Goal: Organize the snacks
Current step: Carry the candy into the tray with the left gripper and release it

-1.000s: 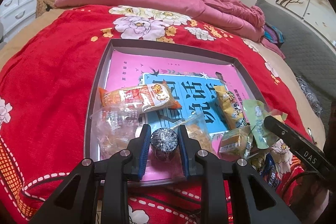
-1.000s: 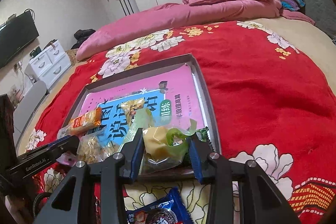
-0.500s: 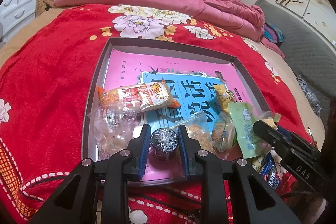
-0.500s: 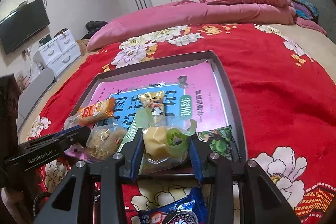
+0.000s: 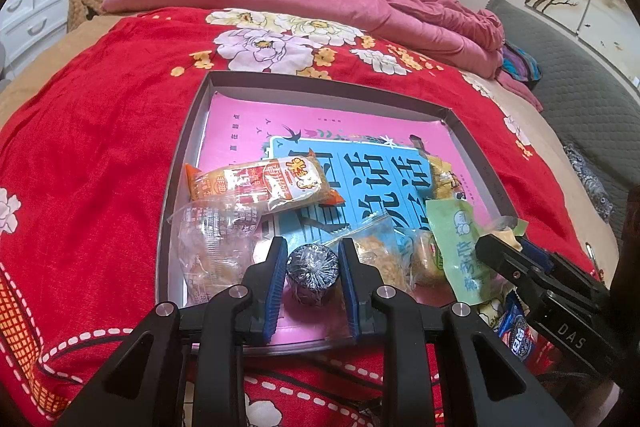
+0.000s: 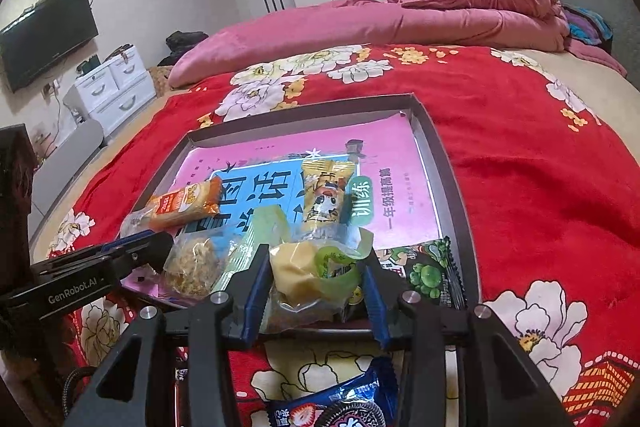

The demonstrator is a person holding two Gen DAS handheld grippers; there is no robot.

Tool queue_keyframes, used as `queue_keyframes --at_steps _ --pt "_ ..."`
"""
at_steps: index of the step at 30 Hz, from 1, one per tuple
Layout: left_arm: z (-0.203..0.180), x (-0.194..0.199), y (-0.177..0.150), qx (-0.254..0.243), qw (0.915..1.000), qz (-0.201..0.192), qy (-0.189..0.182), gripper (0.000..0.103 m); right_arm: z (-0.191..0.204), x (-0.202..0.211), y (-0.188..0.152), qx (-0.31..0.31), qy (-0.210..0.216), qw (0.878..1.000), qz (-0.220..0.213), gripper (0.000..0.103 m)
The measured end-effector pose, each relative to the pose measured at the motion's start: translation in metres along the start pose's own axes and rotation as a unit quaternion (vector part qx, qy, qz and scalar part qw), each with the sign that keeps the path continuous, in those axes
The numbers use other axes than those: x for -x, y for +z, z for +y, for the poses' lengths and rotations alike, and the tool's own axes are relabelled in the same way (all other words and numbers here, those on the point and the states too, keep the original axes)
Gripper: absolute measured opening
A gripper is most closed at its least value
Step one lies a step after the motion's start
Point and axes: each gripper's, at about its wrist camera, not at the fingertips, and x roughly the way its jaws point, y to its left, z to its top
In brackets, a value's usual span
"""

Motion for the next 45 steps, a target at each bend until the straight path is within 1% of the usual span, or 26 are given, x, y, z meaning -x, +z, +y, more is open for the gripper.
queue_keyframes --at_steps 5,9,17,24,26,30,32,37,45 --pt "0.001 0.000 0.000 0.001 1.0000 0.000 -0.001 0.027 -0.002 0.000 0.000 -0.003 -0.005 1.000 0.003 0.045" --pt "0.001 -0.001 0.000 0.002 1.0000 0.000 -0.002 0.027 -0.005 0.003 0.001 -0.008 -0.010 1.000 -0.003 0.047" --pt "0.001 -0.001 0.000 0.001 1.0000 0.000 -0.003 0.027 -0.010 0.005 0.002 -0.018 -0.009 1.000 -0.004 0.048" --pt "0.001 0.001 0.000 0.000 1.0000 -0.003 -0.005 0.028 -0.007 0.005 0.001 -0.009 -0.011 1.000 -0.001 0.051" --pt "0.002 0.002 0.000 0.000 1.0000 -0.003 -0.006 0.034 -0.008 0.006 0.001 -0.010 -0.011 1.000 -0.002 0.051" --pt "0.003 0.004 0.000 -0.001 1.0000 -0.004 -0.007 0.037 -0.008 0.010 0.001 -0.003 -0.011 1.000 -0.003 0.052" --pt "0.003 0.005 0.000 -0.001 1.0000 -0.006 -0.006 0.042 -0.009 0.013 0.000 0.003 -0.011 1.000 -0.005 0.053" --pt "0.002 0.006 0.000 -0.004 0.9999 -0.005 -0.010 0.046 -0.009 0.020 -0.003 0.018 -0.014 1.000 -0.006 0.054" --pt "0.000 0.010 0.000 -0.007 0.9999 -0.009 -0.013 0.052 -0.008 0.022 -0.010 0.048 -0.039 0.998 0.006 0.055"
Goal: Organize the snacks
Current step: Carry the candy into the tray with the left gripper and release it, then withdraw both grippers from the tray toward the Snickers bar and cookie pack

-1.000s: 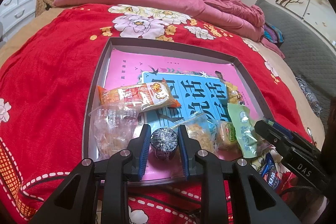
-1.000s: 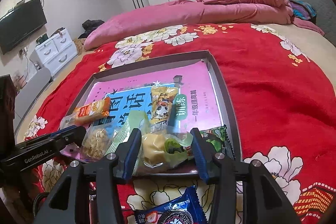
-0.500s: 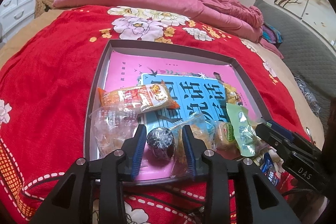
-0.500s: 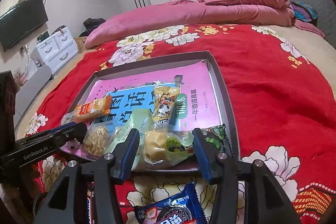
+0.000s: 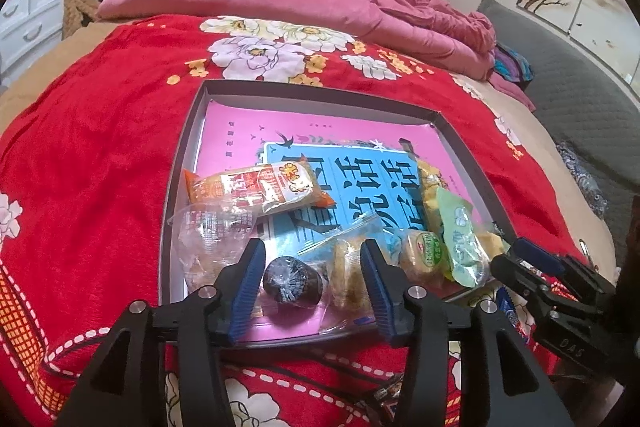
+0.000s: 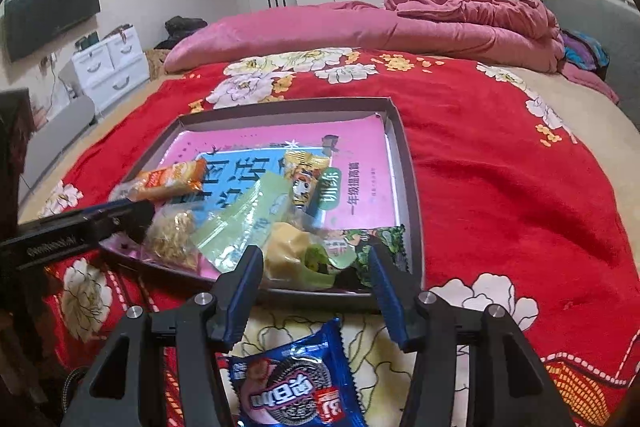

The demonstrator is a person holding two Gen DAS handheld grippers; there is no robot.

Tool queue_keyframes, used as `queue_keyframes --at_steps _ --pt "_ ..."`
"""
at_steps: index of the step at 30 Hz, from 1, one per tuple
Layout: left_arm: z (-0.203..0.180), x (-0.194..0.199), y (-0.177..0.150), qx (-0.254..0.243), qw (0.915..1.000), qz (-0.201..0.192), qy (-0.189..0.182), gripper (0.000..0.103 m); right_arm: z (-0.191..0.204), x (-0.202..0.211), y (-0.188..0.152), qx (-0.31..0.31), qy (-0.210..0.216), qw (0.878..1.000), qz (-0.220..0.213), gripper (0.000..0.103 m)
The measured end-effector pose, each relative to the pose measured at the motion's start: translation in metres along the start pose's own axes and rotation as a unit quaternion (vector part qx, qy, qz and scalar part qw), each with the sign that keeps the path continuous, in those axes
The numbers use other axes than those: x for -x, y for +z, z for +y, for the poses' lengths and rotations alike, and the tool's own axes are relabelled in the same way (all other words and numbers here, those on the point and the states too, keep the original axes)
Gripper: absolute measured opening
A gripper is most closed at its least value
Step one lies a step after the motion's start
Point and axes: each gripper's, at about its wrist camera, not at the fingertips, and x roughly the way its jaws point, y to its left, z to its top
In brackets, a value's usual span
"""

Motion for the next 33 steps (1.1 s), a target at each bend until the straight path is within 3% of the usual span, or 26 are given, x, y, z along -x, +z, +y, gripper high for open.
queue_keyframes --at_steps 12,16,18,28,30,33 --pt "-0.004 0.005 0.001 -0.005 1.0000 -0.006 -0.006 0.058 -0.007 -0.005 0.002 -0.016 -0.008 1.000 0.000 0.059" --pt "-0.007 0.009 0.000 -0.010 0.9999 -0.011 -0.007 0.059 -0.012 0.002 0.004 -0.031 -0.004 0.999 -0.018 0.060" --pt "-0.009 0.013 -0.001 -0.014 0.9997 -0.017 -0.009 0.059 -0.014 0.008 0.006 -0.040 0.006 0.999 -0.032 0.068" --pt "-0.017 0.026 -0.004 -0.029 0.9990 -0.034 -0.007 0.060 -0.014 0.016 0.009 -0.044 0.017 0.998 -0.049 0.070" --pt "-0.017 0.030 -0.004 -0.028 0.9988 -0.039 -0.007 0.076 -0.014 0.018 0.009 -0.046 0.018 0.997 -0.052 0.070" --pt "-0.017 0.036 -0.006 -0.026 0.9985 -0.048 -0.009 0.079 -0.016 0.021 0.008 -0.048 0.020 0.997 -0.054 0.071"
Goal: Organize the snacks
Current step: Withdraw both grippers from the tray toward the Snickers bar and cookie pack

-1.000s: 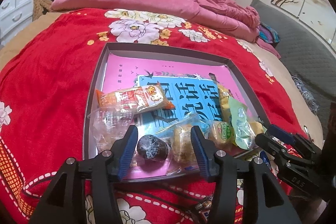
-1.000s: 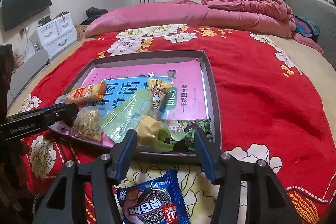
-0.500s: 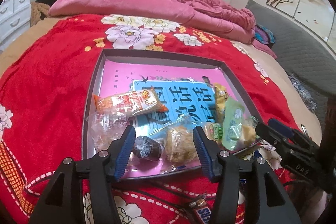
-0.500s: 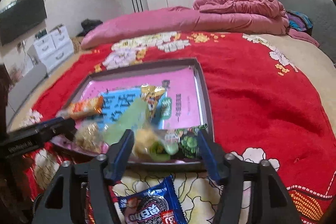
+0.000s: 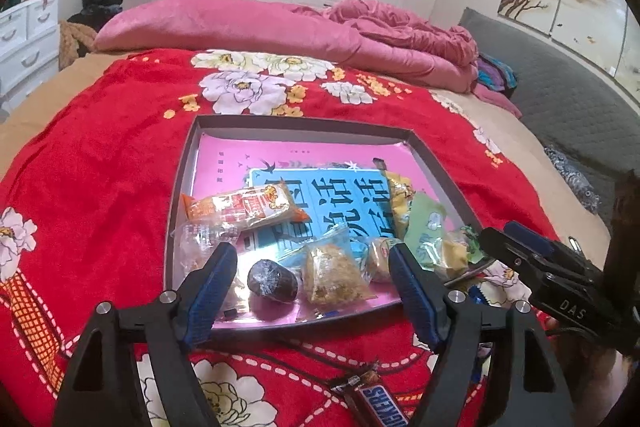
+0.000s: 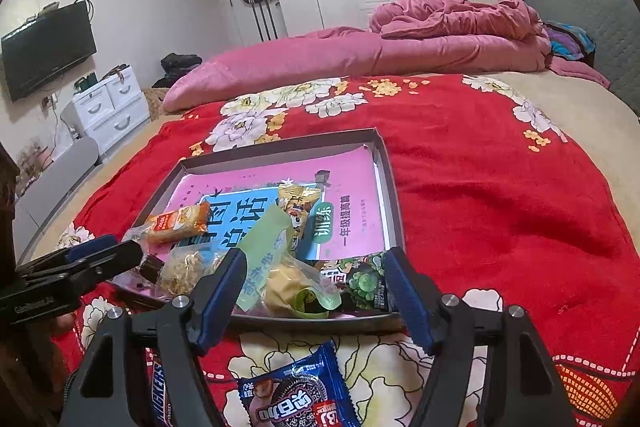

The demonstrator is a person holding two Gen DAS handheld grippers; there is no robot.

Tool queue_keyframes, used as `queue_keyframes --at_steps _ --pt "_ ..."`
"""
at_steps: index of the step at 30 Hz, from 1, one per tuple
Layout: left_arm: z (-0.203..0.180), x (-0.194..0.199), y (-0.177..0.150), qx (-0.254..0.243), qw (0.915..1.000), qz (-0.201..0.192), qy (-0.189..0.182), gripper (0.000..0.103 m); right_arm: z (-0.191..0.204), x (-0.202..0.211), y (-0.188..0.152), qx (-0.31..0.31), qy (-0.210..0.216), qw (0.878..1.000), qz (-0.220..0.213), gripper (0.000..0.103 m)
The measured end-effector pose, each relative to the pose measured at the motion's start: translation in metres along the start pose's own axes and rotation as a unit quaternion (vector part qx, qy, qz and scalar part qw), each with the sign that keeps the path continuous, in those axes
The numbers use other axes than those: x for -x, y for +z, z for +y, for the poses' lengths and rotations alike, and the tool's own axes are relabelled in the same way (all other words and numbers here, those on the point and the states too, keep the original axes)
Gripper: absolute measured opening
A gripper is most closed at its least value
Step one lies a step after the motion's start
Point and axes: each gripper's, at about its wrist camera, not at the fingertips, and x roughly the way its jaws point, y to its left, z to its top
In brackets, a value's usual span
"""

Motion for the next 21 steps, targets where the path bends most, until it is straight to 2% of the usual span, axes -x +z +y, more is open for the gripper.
queue_keyframes --at_steps 9,14,21 --pt "0.000 0.010 -0.010 0.002 0.9998 0.014 -0.013 0.079 -0.011 0.011 -0.003 -0.007 0.004 1.000 -0.003 0.072" --pt "-0.006 0.013 -0.019 -0.002 0.9993 0.030 -0.022 0.079 -0.014 0.019 -0.006 -0.010 0.010 1.000 -0.005 0.073" --pt "-0.016 0.009 -0.038 -0.009 0.9978 0.065 -0.015 0.079 -0.014 0.024 -0.014 0.004 0.012 1.000 0.005 0.073"
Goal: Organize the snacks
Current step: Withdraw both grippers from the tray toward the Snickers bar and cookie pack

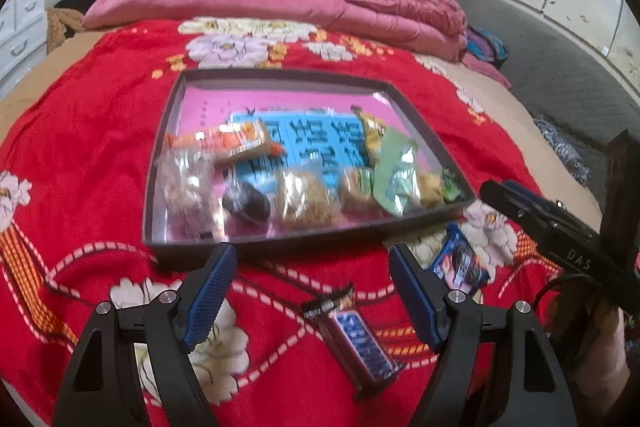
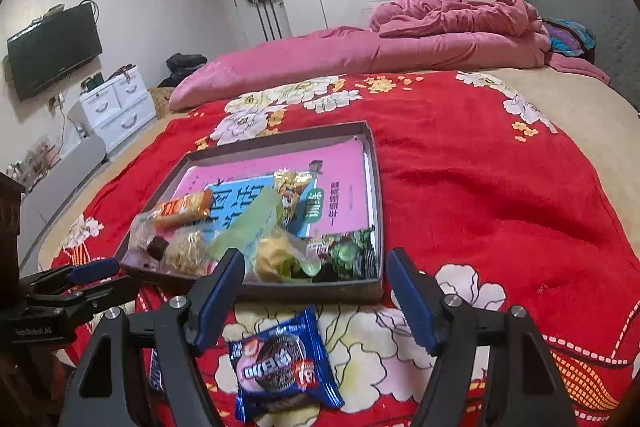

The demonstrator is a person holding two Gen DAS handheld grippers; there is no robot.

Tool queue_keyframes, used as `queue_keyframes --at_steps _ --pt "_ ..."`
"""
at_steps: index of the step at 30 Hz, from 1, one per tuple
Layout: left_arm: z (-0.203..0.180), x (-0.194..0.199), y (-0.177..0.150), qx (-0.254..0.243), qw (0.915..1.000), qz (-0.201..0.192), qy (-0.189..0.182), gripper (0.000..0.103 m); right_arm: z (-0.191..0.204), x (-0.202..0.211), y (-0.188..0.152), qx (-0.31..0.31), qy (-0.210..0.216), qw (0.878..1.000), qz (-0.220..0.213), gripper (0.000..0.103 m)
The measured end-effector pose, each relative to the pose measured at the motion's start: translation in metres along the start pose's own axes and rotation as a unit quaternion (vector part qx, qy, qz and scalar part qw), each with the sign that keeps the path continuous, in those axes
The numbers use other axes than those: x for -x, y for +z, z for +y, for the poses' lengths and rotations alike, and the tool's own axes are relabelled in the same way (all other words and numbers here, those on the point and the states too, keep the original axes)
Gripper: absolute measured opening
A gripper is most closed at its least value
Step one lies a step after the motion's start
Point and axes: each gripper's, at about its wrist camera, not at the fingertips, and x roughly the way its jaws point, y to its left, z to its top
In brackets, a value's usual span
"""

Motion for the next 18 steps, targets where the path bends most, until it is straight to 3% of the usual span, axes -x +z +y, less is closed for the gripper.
queue_keyframes --at_steps 10,18 --pt "-0.007 -0.019 -0.024 0.022 0.9978 0.063 -0.007 0.079 0.012 0.003 -0.018 0.045 0.048 0.997 0.042 0.079" --pt "-0.015 -0.028 -0.036 0.016 0.9961 0.086 0.011 0.079 0.026 -0.007 -0.037 0.104 0.051 0.990 0.086 0.079"
